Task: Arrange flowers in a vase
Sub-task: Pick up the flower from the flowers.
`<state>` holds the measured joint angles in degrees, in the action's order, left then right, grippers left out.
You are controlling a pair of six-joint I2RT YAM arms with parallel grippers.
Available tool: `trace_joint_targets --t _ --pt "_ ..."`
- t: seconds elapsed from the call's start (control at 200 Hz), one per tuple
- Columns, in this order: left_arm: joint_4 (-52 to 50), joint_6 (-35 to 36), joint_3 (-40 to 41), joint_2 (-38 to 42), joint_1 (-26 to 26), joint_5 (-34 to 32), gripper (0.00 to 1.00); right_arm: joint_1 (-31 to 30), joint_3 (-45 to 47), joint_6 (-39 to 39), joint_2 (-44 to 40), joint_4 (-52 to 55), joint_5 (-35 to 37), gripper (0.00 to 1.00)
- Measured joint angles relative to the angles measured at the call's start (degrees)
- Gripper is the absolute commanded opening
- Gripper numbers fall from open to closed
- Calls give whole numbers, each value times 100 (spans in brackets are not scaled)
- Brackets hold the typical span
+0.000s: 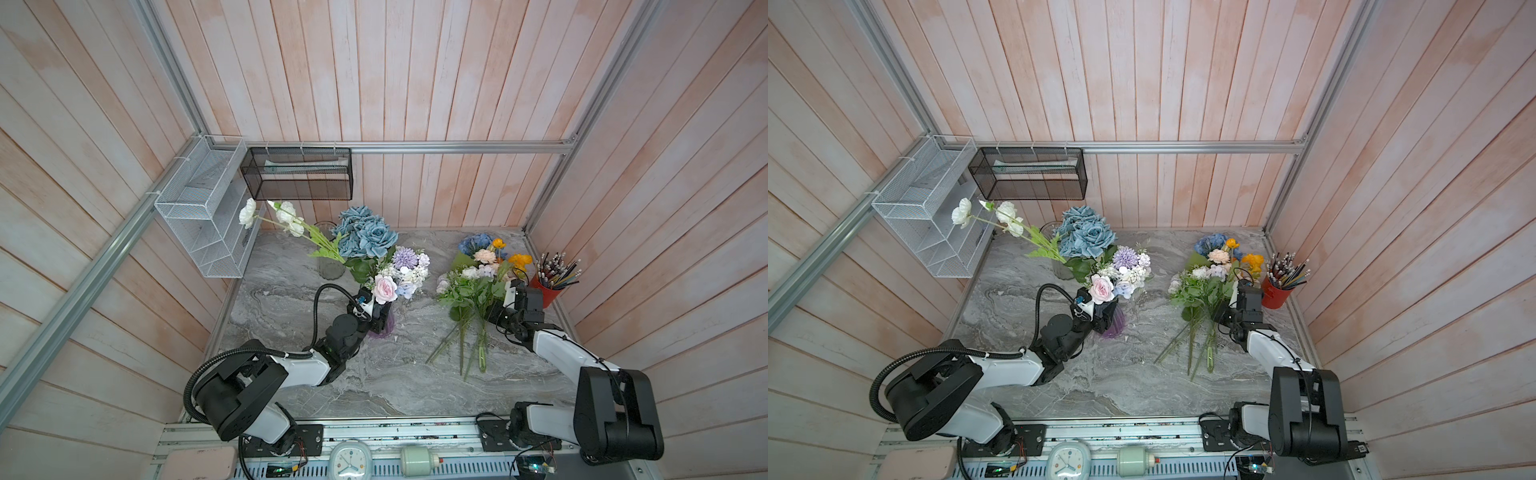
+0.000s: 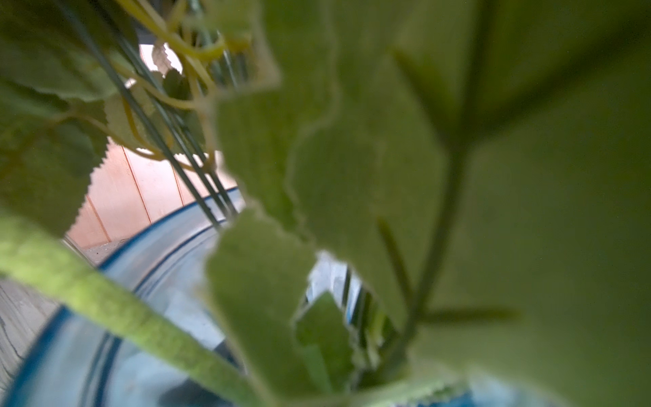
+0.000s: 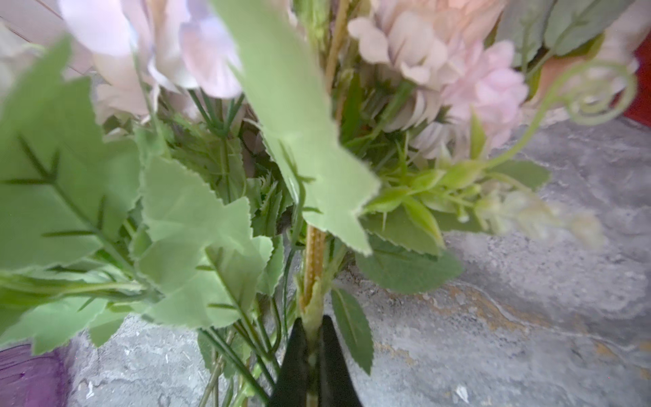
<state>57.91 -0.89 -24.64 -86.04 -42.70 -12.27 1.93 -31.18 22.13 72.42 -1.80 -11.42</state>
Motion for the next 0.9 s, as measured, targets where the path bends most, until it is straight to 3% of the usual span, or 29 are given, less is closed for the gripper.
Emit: trace_joint_targets --t 0.37,0.595,0.8,0.9 --pt "15 0 0 -11 -2 -4 0 4 -518 -133 -1657 295 103 0" --pt "17 0 -2 -11 -2 -7 0 4 -1113 -116 -1919 496 72 0" --pt "39 0 0 -22 -2 -17 0 -28 -1805 254 -1943 225 -756 0" --pt "68 -4 0 -39 -4 -22 0 -446 -1816 470 -2055 -382 -1104 0"
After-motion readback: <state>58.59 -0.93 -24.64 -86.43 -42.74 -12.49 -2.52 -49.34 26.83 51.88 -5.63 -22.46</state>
